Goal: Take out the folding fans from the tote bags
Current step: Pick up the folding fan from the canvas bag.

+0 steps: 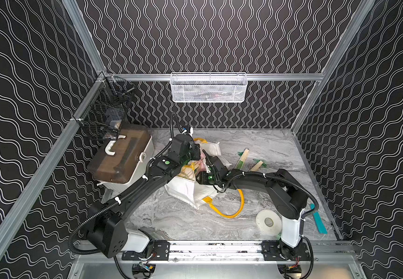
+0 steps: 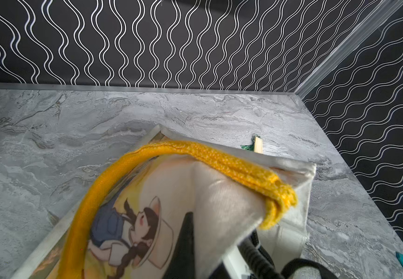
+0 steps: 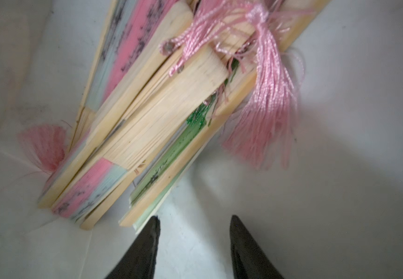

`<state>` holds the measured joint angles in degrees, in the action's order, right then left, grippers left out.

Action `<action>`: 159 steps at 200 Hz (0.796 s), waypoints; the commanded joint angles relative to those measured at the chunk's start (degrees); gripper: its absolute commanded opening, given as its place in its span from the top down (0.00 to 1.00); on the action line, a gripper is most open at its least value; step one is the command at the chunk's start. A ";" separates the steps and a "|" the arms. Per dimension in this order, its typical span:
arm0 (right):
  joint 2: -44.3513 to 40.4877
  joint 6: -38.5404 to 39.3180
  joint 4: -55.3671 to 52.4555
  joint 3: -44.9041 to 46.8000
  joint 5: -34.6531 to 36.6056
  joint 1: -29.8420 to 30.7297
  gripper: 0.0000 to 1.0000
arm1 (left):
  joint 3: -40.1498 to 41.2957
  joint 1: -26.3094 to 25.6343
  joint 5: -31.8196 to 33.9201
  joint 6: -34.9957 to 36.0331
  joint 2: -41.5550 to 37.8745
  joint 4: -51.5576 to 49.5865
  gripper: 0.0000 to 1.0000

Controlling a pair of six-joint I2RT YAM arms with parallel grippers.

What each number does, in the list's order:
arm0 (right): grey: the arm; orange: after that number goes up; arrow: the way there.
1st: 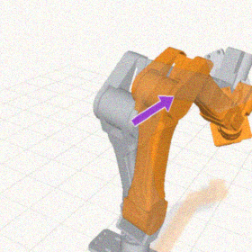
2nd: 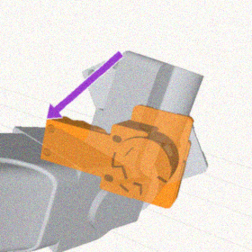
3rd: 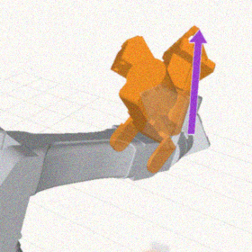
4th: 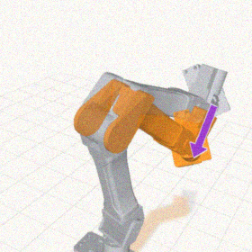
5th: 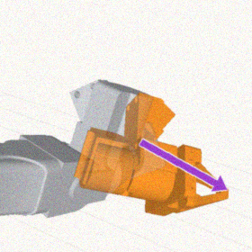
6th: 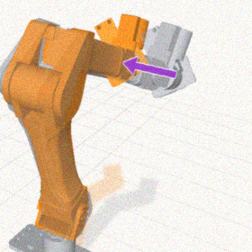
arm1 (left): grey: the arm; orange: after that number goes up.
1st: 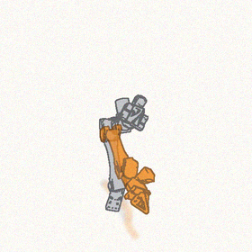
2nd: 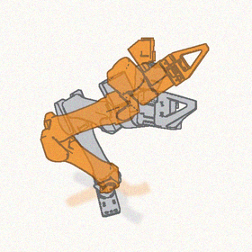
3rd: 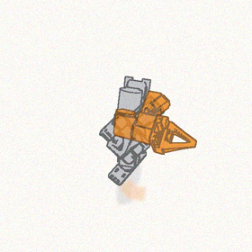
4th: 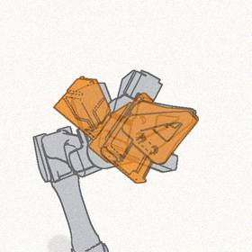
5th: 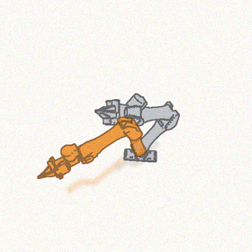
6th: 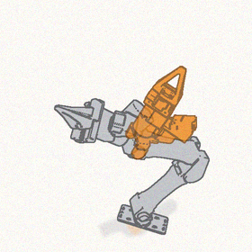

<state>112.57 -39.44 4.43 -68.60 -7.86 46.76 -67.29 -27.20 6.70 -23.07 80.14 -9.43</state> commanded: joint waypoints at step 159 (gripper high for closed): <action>7.87 -6.57 6.59 -5.41 -2.36 0.17 0.62 | 1.02 -0.75 0.01 -1.63 0.54 1.72 1.00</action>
<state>120.14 -45.01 9.10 -73.56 -9.04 46.83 -66.30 -27.94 6.66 -23.90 80.47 -7.97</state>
